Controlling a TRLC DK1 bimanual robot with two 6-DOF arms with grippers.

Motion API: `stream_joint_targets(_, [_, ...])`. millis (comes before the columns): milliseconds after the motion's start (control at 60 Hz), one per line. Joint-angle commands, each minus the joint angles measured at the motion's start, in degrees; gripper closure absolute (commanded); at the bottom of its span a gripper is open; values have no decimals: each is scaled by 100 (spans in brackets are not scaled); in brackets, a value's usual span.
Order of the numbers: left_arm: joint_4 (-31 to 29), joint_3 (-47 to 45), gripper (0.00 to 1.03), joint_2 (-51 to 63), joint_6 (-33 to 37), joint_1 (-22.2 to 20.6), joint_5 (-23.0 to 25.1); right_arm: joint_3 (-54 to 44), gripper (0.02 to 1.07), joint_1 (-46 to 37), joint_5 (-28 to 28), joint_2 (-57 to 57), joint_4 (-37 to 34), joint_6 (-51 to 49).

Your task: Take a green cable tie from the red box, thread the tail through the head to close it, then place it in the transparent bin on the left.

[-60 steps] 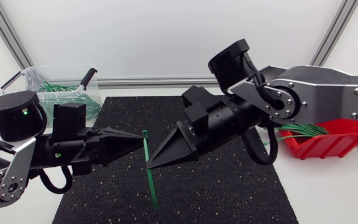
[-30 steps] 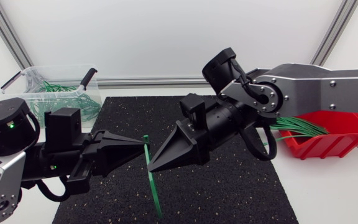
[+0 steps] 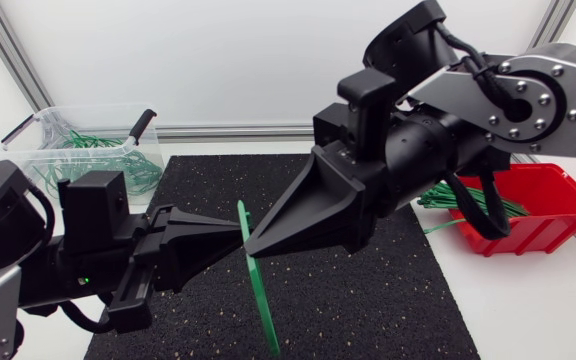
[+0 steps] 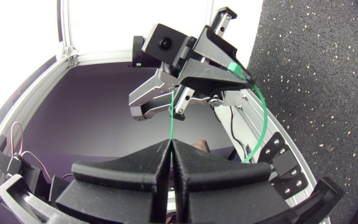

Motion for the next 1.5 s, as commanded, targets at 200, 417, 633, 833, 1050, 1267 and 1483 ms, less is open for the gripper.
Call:
stream_joint_targets(200, [21,525,99,-259,-305,-564,-566,258,101,24,-49,-404,-429,272])
stream_joint_targets(417, [-216,868,99,-285,-305,-933,-865,240,101,-11,-49,-615,-649,193])
stream_joint_targets(633, [-392,1061,99,-347,-305,-1109,-1085,170,101,-28,-40,-914,-789,185])
stream_joint_targets(833, [-498,1166,99,-426,-419,-1223,-1304,38,101,-63,-40,-975,-780,176])
stream_joint_targets(1050, [-454,1166,99,-470,-779,-1162,-1357,-41,101,-81,-49,-887,-754,167])
stream_joint_targets(1267, [-427,1096,99,-452,-876,-1153,-1357,-33,101,-72,-49,-826,-737,167])
stream_joint_targets(1483, [-427,1017,99,-461,-885,-1171,-1357,-85,101,-99,-40,-676,-543,202])
